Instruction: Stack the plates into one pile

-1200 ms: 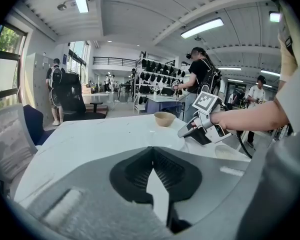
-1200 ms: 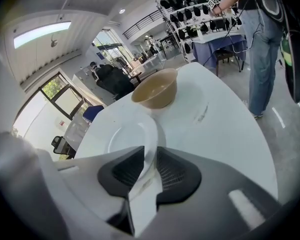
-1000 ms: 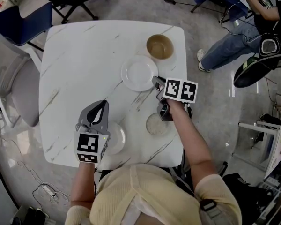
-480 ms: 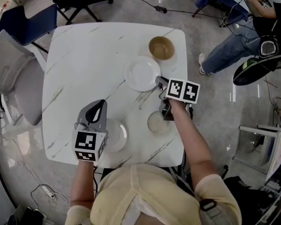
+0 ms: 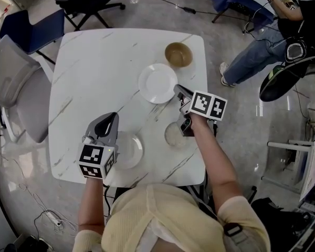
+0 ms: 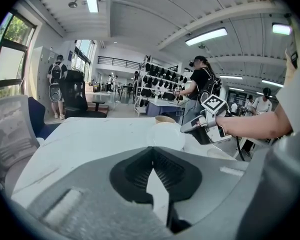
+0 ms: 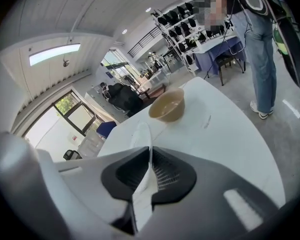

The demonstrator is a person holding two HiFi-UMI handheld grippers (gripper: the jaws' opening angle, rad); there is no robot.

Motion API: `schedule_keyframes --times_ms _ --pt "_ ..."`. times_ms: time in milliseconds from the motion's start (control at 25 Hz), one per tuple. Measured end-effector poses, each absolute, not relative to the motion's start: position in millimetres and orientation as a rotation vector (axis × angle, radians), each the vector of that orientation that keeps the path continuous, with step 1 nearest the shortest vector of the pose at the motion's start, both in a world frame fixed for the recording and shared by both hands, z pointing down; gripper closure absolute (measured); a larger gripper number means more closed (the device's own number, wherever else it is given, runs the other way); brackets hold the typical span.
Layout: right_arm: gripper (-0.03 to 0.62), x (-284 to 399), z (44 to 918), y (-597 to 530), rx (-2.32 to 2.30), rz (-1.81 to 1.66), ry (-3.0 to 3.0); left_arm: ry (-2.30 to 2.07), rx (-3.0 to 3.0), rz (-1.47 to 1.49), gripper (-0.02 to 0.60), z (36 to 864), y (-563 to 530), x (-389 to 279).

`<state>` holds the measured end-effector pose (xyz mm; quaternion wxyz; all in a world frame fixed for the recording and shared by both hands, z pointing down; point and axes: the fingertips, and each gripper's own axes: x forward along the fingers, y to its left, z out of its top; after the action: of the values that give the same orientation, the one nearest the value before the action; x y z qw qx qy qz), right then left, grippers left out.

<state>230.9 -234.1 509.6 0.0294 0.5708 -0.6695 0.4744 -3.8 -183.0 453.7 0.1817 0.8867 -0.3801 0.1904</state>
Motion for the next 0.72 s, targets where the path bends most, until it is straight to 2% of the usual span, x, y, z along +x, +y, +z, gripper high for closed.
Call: schedule_keyframes --times_ms 120,160,280,720 --pt "0.574 227.4 498.9 -232.7 1.758 1.452 -2.119 -1.041 2.514 0.521 0.574 453.1 -182.5 -2.0" --pt "0.576 225.4 495.1 -231.9 1.751 1.447 -2.14 -1.024 2.516 0.509 0.551 452.8 -182.1 -0.9" --pt "0.579 219.3 483.0 -228.3 1.72 1.429 -2.201 -0.981 2.516 0.465 0.541 451.2 -182.3 1.7" --pt "0.58 211.3 453.3 -211.8 1.637 1.258 -2.333 -0.767 2.536 0.305 0.443 443.9 -195.2 20.8"
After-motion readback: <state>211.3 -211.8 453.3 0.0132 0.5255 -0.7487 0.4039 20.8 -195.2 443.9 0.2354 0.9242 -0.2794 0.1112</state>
